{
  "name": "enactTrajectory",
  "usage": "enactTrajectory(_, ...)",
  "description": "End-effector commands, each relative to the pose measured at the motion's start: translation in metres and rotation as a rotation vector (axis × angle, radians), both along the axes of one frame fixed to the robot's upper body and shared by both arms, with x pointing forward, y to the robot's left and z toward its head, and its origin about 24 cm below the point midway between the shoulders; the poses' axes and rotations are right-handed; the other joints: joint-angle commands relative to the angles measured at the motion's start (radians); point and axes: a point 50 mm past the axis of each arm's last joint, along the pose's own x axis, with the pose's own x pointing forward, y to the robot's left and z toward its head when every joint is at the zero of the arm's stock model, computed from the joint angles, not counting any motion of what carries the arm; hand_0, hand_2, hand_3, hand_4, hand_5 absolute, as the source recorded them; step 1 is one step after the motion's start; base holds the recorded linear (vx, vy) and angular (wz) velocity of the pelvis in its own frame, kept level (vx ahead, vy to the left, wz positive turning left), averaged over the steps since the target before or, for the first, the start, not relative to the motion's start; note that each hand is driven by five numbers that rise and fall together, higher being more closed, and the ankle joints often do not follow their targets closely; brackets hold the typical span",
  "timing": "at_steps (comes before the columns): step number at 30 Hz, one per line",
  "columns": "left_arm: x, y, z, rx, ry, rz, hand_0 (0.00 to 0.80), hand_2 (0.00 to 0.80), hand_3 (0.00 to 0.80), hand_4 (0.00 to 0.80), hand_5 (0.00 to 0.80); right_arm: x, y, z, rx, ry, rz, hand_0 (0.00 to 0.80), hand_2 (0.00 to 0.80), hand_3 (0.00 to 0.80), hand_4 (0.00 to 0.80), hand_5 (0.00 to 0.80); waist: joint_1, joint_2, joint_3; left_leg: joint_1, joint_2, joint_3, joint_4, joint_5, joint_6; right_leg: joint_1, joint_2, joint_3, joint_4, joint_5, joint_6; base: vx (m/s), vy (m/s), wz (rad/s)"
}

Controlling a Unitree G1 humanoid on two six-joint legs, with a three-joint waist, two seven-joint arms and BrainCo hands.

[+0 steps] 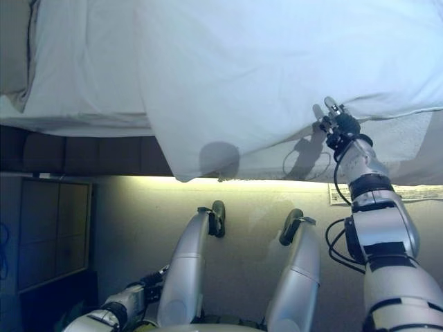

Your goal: Make the bed neatly

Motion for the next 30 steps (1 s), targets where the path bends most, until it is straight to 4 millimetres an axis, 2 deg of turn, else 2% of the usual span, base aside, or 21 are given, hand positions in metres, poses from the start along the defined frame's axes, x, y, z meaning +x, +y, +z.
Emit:
enactTrajectory(1, -0.035, 0.02, -0.007, 0.035, 0.089, 0.017, 0.0, 0.0, 0.0, 0.0, 0.0, 0.006, 0.004, 0.064, -0.069, -0.201, 0.046, 0.0, 0.0, 0.0, 0.0, 0.0, 0.026, 0.012, -0.053, 0.018, 0.018, -0.015, -0.023, -0.03, 0.029, 0.041, -0.019, 0.041, -0.041, 0.013, 0.013, 0.0, 0.0, 0.0)
enactTrajectory(4, -0.039, 0.023, -0.008, 0.044, 0.09, 0.018, 0.0, 0.0, 0.0, 0.0, 0.0, 0.007, 0.01, 0.07, -0.068, -0.233, 0.084, 0.0, 0.0, 0.0, 0.0, 0.0, 0.029, 0.01, -0.053, 0.034, 0.023, -0.011, -0.031, -0.025, 0.03, 0.057, -0.02, 0.036, -0.048, 0.014, 0.012, 0.023, 0.003, 0.0)
enactTrajectory(5, -0.04, 0.023, -0.008, 0.045, 0.09, 0.017, 0.0, 0.0, 0.0, 0.0, 0.0, 0.007, 0.012, 0.072, -0.071, -0.246, 0.097, 0.125, 0.125, 0.125, 0.125, 0.125, 0.031, 0.009, -0.053, 0.04, 0.025, -0.011, -0.035, -0.023, 0.03, 0.064, -0.021, 0.034, -0.051, 0.015, 0.012, 0.0, 0.0, 0.0)
enactTrajectory(6, -0.041, 0.024, -0.008, 0.046, 0.09, 0.014, 0.0, 0.0, 0.0, 0.0, 0.0, 0.007, 0.013, 0.073, -0.079, -0.254, 0.106, 0.8, 0.8, 0.8, 0.8, 0.8, 0.032, 0.008, -0.053, 0.045, 0.026, -0.01, -0.036, -0.021, 0.029, 0.069, -0.021, 0.031, -0.052, 0.016, 0.012, 0.0, 0.0, 0.0)
enactTrajectory(8, -0.042, 0.023, -0.008, 0.044, 0.088, 0.008, 0.0, 0.0, 0.0, 0.0, 0.0, 0.008, 0.018, 0.07, -0.086, -0.249, 0.144, 0.8, 0.8, 0.8, 0.8, 0.8, 0.032, 0.006, -0.054, 0.059, 0.027, -0.01, -0.046, -0.016, 0.028, 0.082, -0.021, 0.027, -0.058, 0.017, 0.013, 0.0, 0.0, 0.0)
enactTrajectory(15, -0.04, 0.024, -0.007, 0.06, 0.058, 0.01, 0.0, 0.0, 0.0, 0.0, 0.0, 0.007, 0.028, 0.031, -0.018, -0.164, 0.211, 0.8, 0.8, 0.8, 0.8, 0.8, 0.037, -0.018, -0.065, 0.194, 0.036, 0.007, -0.16, 0.017, 0.017, 0.222, -0.021, -0.023, -0.183, 0.048, 0.021, 0.012, -0.008, -0.04)
enactTrajectory(24, -0.033, 0.031, -0.003, 0.071, -0.024, 0.098, 0.0, 0.0, 0.0, 0.0, 0.0, 0.002, 0.029, -0.007, 0.036, -0.066, 0.234, 0.8, 0.8, 0.8, 0.8, 0.8, 0.044, -0.052, -0.106, 0.411, 0.064, 0.044, -0.362, 0.092, -0.015, 0.456, -0.015, -0.085, -0.388, 0.097, 0.048, 0.082, -0.014, 0.02)
enactTrajectory(27, -0.011, 0.032, 0.006, 0.041, -0.147, 0.155, 0.0, 0.0, 0.0, 0.0, 0.0, 0.001, 0.033, -0.017, 0.042, -0.03, 0.247, 0.8, 0.8, 0.8, 0.8, 0.8, 0.047, -0.062, -0.123, 0.472, 0.073, 0.042, -0.412, 0.111, -0.026, 0.521, -0.003, -0.098, -0.438, 0.106, 0.053, 0.124, -0.009, 0.02)
enactTrajectory(30, 0.036, 0.028, 0.031, -0.017, -0.357, 0.209, 0.0, 0.0, 0.0, 0.0, 0.0, -0.002, 0.037, -0.028, 0.047, -0.003, 0.251, 0.8, 0.8, 0.8, 0.8, 0.8, 0.049, -0.067, -0.139, 0.533, 0.073, 0.035, -0.46, 0.126, -0.03, 0.588, 0.012, -0.107, -0.491, 0.118, 0.059, 0.129, -0.006, -0.03)
